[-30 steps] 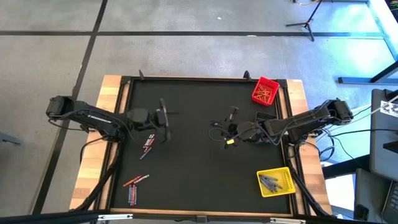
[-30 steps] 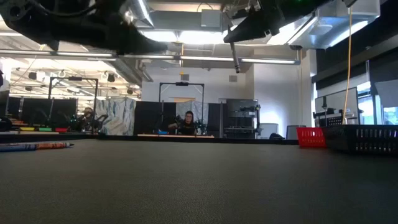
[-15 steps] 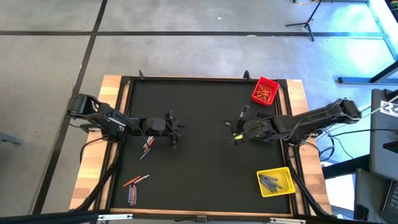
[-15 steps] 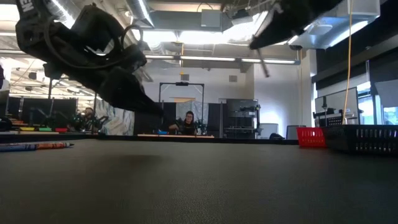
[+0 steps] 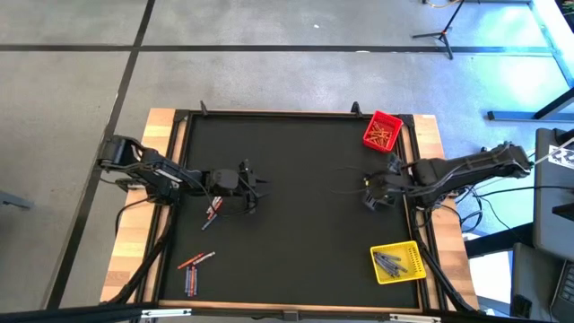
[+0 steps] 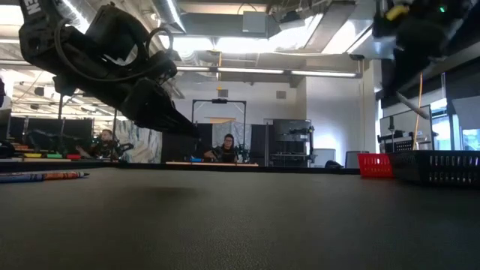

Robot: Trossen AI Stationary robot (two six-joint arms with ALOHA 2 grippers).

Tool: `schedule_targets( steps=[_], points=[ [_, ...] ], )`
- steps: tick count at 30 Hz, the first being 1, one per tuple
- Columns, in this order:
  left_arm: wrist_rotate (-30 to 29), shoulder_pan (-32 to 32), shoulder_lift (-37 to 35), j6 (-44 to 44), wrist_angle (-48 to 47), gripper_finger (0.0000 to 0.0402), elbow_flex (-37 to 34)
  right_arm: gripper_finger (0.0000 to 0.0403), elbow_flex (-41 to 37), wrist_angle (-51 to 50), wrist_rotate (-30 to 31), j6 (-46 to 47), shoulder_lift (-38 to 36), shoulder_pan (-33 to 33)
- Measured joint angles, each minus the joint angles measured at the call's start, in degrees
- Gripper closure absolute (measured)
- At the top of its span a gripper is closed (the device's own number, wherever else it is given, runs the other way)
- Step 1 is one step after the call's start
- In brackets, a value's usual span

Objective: Sort crayons
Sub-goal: Put the black crayon into the black bin

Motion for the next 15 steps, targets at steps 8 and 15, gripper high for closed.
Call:
schedule_targets(
  steps=[8, 15],
  points=[
    [0.0, 0.0, 0.0, -0.3, 0.7, 0.0211, 0.0, 0.0375, -8.1, -4.7, 0.7, 13.6, 0.0, 0.0],
    [0.0, 0.0, 0.0, -0.3, 0.7, 0.0211, 0.0, 0.0375, -14.3, -1.8, 0.2, 19.7, 0.0, 0.0]
  ],
)
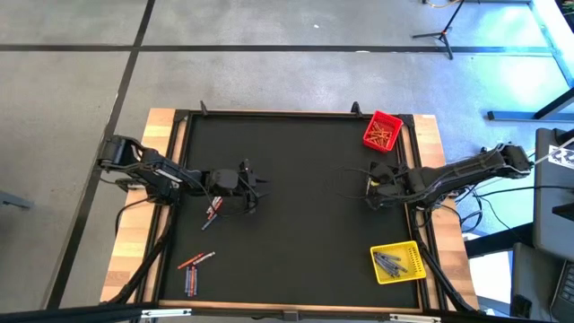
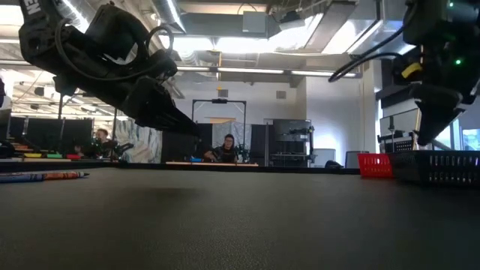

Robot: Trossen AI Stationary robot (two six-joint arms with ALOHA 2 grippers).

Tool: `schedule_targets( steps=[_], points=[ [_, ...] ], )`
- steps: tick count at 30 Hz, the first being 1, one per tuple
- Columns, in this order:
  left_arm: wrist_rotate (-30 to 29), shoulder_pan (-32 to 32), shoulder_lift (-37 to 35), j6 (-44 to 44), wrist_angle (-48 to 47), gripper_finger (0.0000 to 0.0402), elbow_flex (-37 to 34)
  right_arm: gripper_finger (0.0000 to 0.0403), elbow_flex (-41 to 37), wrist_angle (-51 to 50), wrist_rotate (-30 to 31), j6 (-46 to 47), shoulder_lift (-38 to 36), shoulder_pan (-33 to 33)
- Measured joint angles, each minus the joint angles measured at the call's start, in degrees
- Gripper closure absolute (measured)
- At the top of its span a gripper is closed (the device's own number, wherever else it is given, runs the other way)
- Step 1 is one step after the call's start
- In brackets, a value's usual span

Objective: Sort crayons
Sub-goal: Put the black crayon into the black bin

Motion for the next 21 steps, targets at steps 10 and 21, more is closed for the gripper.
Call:
schedule_targets(
  steps=[10, 21],
  points=[
    [0.0, -0.1, -0.2, -0.1, 0.3, 0.0211, 0.0, 0.026, -0.9, 0.1, 2.5, 0.3, 0.0, 0.0],
    [0.0, 0.0, -17.3, -2.8, -26.5, 0.0211, 3.3, 0.0206, -1.2, 38.5, 16.8, -30.1, 1.4, 1.5]
  ],
)
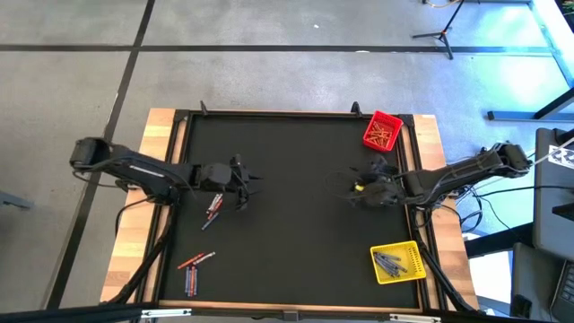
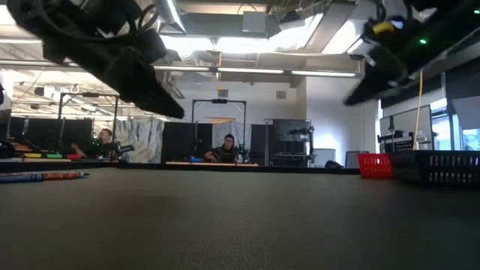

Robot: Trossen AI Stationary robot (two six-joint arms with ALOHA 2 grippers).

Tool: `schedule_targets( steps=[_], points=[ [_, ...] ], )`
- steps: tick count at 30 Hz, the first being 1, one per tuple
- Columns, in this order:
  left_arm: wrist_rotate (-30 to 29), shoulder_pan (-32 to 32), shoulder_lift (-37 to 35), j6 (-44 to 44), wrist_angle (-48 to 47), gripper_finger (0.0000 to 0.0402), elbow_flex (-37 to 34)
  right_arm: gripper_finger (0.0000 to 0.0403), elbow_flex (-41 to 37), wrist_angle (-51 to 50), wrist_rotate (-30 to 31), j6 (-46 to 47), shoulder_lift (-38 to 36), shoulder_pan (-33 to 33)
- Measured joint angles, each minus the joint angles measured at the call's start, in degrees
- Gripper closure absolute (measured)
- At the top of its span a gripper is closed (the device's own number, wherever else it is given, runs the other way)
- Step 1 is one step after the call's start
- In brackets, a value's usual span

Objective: Sort crayons
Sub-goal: Put the black crayon into the black bin

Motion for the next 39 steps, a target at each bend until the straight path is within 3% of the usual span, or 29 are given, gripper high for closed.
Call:
schedule_targets(
  steps=[4, 10, 16, 24, 39],
  points=[
    [-1.7, 0.2, -3.2, -5.5, -20.2, 0.0211, 6.8, 0.0205, -3.3, 23.4, 1.5, -17.1, 2.6, -1.2],
    [-1.1, 0.2, -2.4, -18.6, -48.8, 0.0211, 16.3, 0.0205, -7.5, 52.5, -8.7, -30.2, 8.8, -4.4],
    [6.8, -0.6, -2.4, -35.3, -66.0, 0.0211, 17.4, 0.0205, -8.2, 60.3, -16.5, -32.0, 16.5, -6.2],
    [12.8, -4.1, -2.1, -48.7, -68.1, 0.0211, 14.6, 0.0205, -6.9, 67.1, -20.7, -37.0, 23.0, -6.1],
    [7.1, -5.5, -1.5, -55.3, -65.9, 0.0211, 7.6, 0.0205, -6.9, 67.1, -21.9, -39.1, 24.2, -6.1]
  ],
)
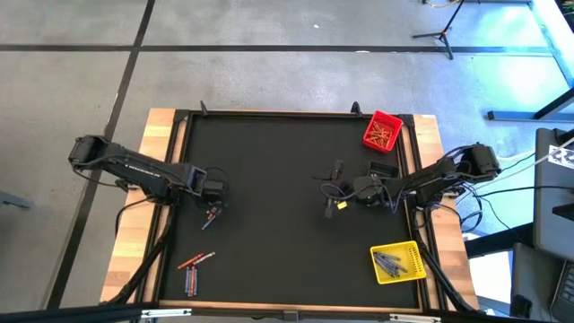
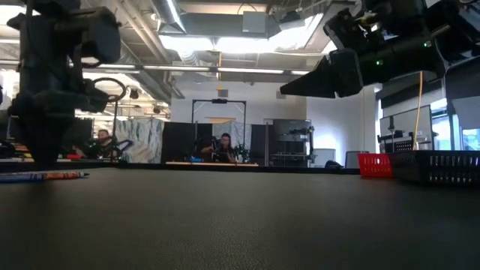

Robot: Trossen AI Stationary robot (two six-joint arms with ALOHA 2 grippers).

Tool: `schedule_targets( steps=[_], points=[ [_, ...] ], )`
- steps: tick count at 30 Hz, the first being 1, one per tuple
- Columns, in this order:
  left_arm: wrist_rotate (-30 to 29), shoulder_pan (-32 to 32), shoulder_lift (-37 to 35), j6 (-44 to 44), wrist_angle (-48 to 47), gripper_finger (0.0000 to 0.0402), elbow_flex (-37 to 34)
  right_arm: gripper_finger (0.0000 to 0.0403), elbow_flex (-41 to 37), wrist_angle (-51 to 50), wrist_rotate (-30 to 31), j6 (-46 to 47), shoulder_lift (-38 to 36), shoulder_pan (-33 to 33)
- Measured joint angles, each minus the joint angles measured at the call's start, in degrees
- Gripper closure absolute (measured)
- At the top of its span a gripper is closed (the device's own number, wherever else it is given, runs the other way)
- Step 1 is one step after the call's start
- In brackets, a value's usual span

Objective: Sort crayons
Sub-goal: Put the black crayon into the black bin

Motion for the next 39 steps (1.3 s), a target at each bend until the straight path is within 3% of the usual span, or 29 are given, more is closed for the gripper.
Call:
schedule_targets(
  steps=[6, 18, 35, 39],
  points=[
    [-0.1, 0.0, -0.1, 0.0, 4.7, 0.0211, -3.0, 0.0205, 0.0, 0.1, 0.0, 0.0, 0.0, 0.0],
    [-2.1, 0.0, 0.0, 1.4, 5.3, 0.0219, -4.3, 0.0205, 0.0, 0.2, 0.0, 0.0, 0.0, 0.0],
    [-3.2, 0.0, -0.1, 3.6, 5.2, 0.0388, -4.2, 0.0205, 0.0, -1.2, -1.7, 0.4, 0.0, 0.0],
    [-3.2, 0.0, -0.3, 7.2, 5.1, 0.0393, -2.3, 0.0205, 0.0, -0.9, -1.7, 0.4, 0.0, 0.0]
  ],
)
